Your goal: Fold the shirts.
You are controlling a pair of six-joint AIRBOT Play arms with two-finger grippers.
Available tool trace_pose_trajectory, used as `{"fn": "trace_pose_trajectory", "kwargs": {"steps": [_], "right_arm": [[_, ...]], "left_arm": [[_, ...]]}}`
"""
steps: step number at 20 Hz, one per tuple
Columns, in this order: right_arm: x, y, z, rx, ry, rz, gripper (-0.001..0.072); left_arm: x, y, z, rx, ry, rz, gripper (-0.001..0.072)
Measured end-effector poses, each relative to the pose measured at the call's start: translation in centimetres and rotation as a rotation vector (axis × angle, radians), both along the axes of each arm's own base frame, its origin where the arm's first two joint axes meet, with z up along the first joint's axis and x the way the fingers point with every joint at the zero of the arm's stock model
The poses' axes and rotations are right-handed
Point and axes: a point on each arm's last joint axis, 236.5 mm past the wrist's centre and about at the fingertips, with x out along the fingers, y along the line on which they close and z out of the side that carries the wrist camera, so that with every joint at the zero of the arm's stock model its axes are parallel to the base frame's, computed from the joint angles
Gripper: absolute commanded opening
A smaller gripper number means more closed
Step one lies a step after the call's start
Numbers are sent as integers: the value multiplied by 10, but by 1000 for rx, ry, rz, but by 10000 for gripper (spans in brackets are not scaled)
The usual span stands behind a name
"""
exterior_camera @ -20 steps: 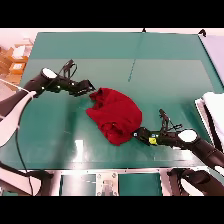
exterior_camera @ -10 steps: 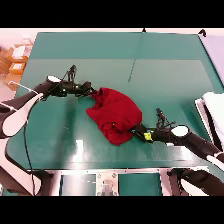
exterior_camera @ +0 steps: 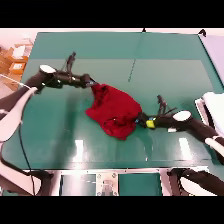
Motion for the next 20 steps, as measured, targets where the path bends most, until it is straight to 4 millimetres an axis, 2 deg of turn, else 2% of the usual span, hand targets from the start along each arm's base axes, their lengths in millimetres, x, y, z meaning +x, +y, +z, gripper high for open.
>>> {"fn": "trace_pose_trajectory", "kwargs": {"steps": [1,3,6,8,9,10,12,14,16,18,20], "right_arm": [[12,-11,16,11,-24,-1,14],[38,-36,64,38,-108,-6,14],[68,-68,170,47,-312,23,14],[69,-80,248,20,-466,74,14],[63,-84,286,-7,-543,105,14],[57,-86,319,-39,-615,127,14],[41,-89,374,-112,-738,161,15],[21,-88,410,-174,-821,181,15],[8,-87,430,-222,-874,186,16],[3,-89,433,-249,-880,182,16],[7,-93,417,-244,-832,175,16]], "left_arm": [[-1,9,26,53,-72,-15,19],[-9,27,88,150,-234,-25,20],[-42,47,208,228,-515,16,20],[-82,60,290,262,-714,63,20],[-104,66,324,276,-801,92,20],[-128,76,355,297,-881,130,20],[-170,95,395,347,-986,203,20],[-203,110,406,407,-1012,240,21],[-222,123,396,477,-975,243,21],[-227,132,370,537,-892,228,21],[-223,136,330,571,-776,203,21]]}}
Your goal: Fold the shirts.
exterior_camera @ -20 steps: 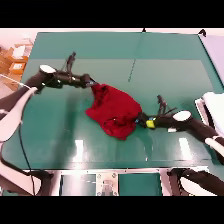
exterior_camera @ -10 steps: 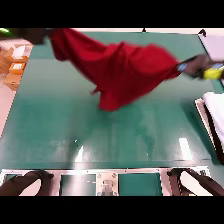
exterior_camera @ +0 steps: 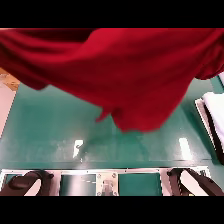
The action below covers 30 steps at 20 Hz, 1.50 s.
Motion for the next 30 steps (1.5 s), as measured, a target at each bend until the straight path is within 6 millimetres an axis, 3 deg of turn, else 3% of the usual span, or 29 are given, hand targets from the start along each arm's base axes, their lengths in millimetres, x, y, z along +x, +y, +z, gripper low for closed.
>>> {"fn": "trace_pose_trajectory", "kwargs": {"steps": [2,4,8,10,11,12,14,17,19,20,22,24,26,30], "right_arm": [[10,-3,-37,31,98,-3,16],[24,-2,-93,77,209,-3,17],[50,17,-247,166,468,-55,16],[53,28,-317,179,581,-100,17],[55,30,-343,180,622,-123,56],[57,30,-361,180,651,-143,186],[66,20,-374,179,668,-178,259],[70,-13,-354,196,670,-203,271],[54,-40,-343,183,697,-238,317],[40,-52,-344,171,728,-271,410],[5,-60,-358,170,811,-326,431],[-29,-50,-384,196,901,-353,431],[-58,-28,-416,237,980,-358,430],[-80,17,-451,300,1031,-326,427]], "left_arm": [[11,2,-57,13,148,13,21],[21,-1,-123,5,293,16,21],[31,-11,-256,-48,481,20,22],[30,-12,-305,-84,519,49,21],[28,-11,-324,-96,531,65,21],[27,-10,-338,-105,537,81,21],[26,-7,-355,-117,538,104,21],[28,-4,-365,-128,527,126,22],[29,-3,-368,-127,521,132,21],[29,-3,-368,-128,518,135,21],[30,-2,-369,-128,514,137,21],[30,-2,-370,-128,511,139,22],[31,-2,-370,-130,507,141,22],[31,-2,-369,-131,504,142,22]]}}
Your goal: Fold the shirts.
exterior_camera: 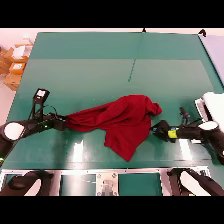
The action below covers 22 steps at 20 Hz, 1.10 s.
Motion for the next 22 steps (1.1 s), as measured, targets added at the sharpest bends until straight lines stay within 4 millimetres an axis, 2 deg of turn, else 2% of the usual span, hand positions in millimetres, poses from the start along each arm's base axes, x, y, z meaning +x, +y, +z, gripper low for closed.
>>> {"fn": "trace_pose_trajectory", "kwargs": {"steps": [1,2,3,4,6,7,8,10,11,12,14,16,17,18,20,22], "right_arm": [[0,10,-3,16,-3,0,409],[1,19,-5,28,-7,6,313],[3,24,-8,27,-18,14,107],[6,30,-10,25,-31,28,16],[23,42,4,50,-94,47,14],[32,47,17,70,-127,71,14],[46,51,39,96,-181,93,14],[81,51,104,143,-327,121,14],[100,44,147,151,-424,123,15],[117,33,202,146,-543,116,14],[133,3,315,77,-796,88,14],[120,-23,425,-33,-1038,49,14],[105,-31,474,-104,-1153,34,14],[88,-34,513,-171,-1245,21,14],[52,-31,577,-308,-1410,5,14],[20,-21,621,-417,-1538,-11,15]], "left_arm": [[0,0,0,0,0,0,22],[0,0,0,1,-1,1,22],[0,0,0,0,-2,1,22],[1,0,0,0,-2,1,21],[4,0,7,3,-15,-2,22],[8,0,16,6,-33,-9,21],[15,0,34,19,-63,-22,21],[30,3,83,60,-145,-44,22],[38,7,121,90,-207,-47,22],[44,12,159,121,-268,-44,22],[44,22,248,169,-416,-26,22],[27,27,339,181,-578,-5,22],[14,28,376,177,-648,1,22],[-1,28,410,173,-716,5,22],[-39,27,472,155,-855,5,22],[-76,26,517,142,-971,-2,22]]}}
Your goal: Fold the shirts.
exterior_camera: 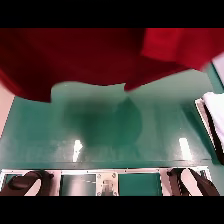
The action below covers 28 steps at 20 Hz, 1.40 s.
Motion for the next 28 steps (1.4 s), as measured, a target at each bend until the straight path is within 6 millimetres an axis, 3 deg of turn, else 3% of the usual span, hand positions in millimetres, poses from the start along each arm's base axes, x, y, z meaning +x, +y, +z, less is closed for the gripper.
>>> {"fn": "trace_pose_trajectory", "kwargs": {"steps": [3,5,7,10,12,14,18,21,24,25,26,27,28], "right_arm": [[-31,14,35,-60,-124,-43,15],[-35,13,41,-76,-143,-68,15],[-29,7,37,-67,-130,-83,15],[3,-17,7,-11,-34,-87,15],[36,-37,-34,40,73,-74,16],[79,-56,-93,107,203,-50,15],[174,-88,-263,268,512,-66,15],[226,-105,-391,365,734,-121,15],[257,-113,-480,422,885,-149,20],[263,-113,-498,433,914,-150,162],[268,-113,-509,440,932,-150,275],[272,-115,-518,441,944,-150,268],[274,-118,-518,448,949,-140,260]], "left_arm": [[-40,0,38,1,-114,-12,22],[-43,2,39,14,-114,-4,22],[-30,5,31,23,-82,12,22],[26,2,-14,46,81,16,22],[77,-9,-65,60,244,-17,22],[129,-26,-136,79,438,-82,22],[221,-56,-287,60,746,-188,22],[277,-73,-382,-11,864,-221,22],[315,-84,-441,-116,893,-218,28],[323,-85,-454,-142,900,-210,233],[329,-85,-461,-161,899,-204,601],[334,-86,-464,-184,896,-203,705],[334,-85,-465,-194,908,-211,705]]}}
